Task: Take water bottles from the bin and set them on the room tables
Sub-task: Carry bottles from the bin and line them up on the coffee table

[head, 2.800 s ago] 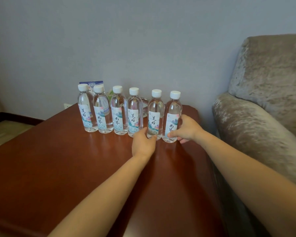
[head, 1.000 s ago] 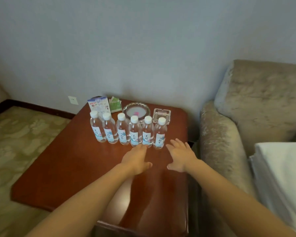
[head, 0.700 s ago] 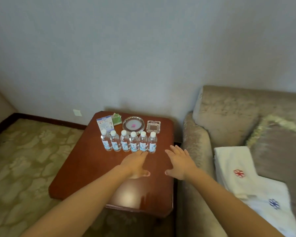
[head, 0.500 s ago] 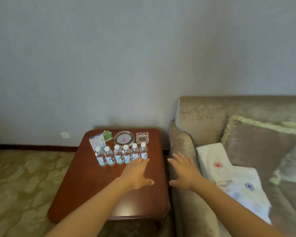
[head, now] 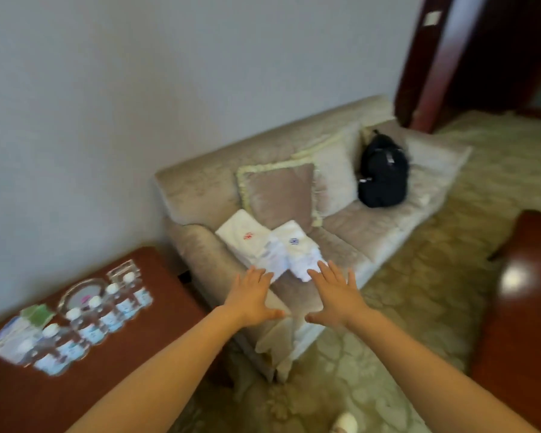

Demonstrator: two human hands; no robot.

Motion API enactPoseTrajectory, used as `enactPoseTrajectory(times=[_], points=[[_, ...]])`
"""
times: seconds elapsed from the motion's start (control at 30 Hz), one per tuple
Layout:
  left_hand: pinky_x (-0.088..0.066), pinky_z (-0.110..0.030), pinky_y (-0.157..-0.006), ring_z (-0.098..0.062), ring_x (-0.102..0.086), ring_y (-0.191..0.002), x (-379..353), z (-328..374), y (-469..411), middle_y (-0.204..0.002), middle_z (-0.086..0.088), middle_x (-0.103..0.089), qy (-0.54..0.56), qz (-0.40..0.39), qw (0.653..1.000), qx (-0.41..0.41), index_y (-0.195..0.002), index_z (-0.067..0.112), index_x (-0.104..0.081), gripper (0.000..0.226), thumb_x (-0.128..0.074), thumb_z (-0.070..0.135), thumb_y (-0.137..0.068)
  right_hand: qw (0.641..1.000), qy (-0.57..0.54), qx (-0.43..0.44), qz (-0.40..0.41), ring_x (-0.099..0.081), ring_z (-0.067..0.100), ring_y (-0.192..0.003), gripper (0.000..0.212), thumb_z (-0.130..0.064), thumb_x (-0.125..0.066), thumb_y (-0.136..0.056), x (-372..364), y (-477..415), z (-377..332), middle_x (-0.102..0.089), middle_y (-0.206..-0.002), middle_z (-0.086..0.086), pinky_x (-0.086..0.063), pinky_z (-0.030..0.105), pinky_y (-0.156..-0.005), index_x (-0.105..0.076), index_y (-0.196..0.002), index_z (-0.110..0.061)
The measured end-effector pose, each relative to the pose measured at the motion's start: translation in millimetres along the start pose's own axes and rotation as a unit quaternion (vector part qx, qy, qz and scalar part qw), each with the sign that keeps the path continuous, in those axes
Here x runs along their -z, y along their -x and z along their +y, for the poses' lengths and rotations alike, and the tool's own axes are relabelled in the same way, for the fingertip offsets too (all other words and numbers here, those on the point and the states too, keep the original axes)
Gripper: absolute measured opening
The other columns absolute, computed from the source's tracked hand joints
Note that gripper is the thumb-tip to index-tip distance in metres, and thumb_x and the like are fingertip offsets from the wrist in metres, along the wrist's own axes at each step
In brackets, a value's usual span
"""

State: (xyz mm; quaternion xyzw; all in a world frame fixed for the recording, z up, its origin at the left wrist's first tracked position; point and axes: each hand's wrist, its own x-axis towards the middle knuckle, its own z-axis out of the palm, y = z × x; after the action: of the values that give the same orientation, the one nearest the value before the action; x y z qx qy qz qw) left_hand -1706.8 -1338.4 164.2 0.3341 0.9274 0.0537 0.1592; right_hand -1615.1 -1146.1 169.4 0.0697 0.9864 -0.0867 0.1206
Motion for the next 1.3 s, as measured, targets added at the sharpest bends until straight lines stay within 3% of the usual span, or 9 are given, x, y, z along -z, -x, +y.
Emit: enactPoseTrajectory(times=[0.13,0.27,0.6,0.97,1.3], points=[[0.002,-0.049,-0.121,-0.027,0.006,-0.152,-3.2,93.4,-28.0,-0.165,-0.005,-0.003,-0.018,-0.022,0.993,-0.112,-0.157,0.017,-0.007,0.101,-0.057,0.066,-0.085,0.993,-0.036,-0.112,0.029,0.019,0.024,-0.152,0.102,-0.055,-0.065,-0.085,3.3,71.8,73.9,0.014,-0.167,0.004,0.011,0.056,-0.12,-0.003,-0.159,-0.022],[-0.007,-0.043,-0.122,-0.027,0.002,-0.152,-14.1,205.8,-47.9,-0.165,-0.007,-0.005,-0.032,-0.029,0.974,-0.224,-0.157,0.013,-0.011,0.105,-0.061,0.066,-0.082,0.974,-0.062,-0.21,0.056,0.019,0.023,-0.152,0.105,-0.055,-0.067,-0.083,2.4,147.2,150.1,0.013,-0.167,0.003,0.011,0.057,-0.12,-0.003,-0.16,-0.022],[-0.011,-0.037,-0.122,-0.015,0.009,-0.152,-81.5,541.1,-35.3,-0.166,0.001,0.0,-0.028,-0.076,0.908,-0.412,-0.158,0.017,-0.008,0.107,-0.067,0.06,-0.08,0.902,-0.075,-0.413,0.097,0.018,0.025,-0.152,0.105,-0.057,-0.066,-0.082,-11.9,387.1,344.4,0.009,-0.167,0.005,0.01,0.057,-0.12,-0.004,-0.16,-0.021],[-0.014,-0.041,-0.121,-0.017,0.007,-0.152,-142.0,812.9,38.2,-0.166,0.001,-0.003,-0.071,-0.102,0.805,-0.58,-0.158,0.018,-0.01,0.105,-0.066,0.063,-0.081,0.779,-0.105,-0.6,0.147,0.016,0.026,-0.153,0.105,-0.058,-0.066,-0.083,-33.3,613.8,464.6,0.007,-0.167,0.006,0.01,0.058,-0.12,-0.004,-0.159,-0.021],[-0.009,-0.039,-0.122,-0.02,0.009,-0.152,-201.2,1030.0,108.6,-0.165,-0.002,0.0,-0.119,-0.122,0.682,-0.712,-0.157,0.013,-0.007,0.107,-0.064,0.063,-0.081,0.652,-0.115,-0.729,0.175,0.015,0.025,-0.153,0.102,-0.056,-0.065,-0.085,-54.0,798.8,544.3,0.007,-0.167,0.004,0.008,0.057,-0.121,-0.004,-0.16,-0.022]])
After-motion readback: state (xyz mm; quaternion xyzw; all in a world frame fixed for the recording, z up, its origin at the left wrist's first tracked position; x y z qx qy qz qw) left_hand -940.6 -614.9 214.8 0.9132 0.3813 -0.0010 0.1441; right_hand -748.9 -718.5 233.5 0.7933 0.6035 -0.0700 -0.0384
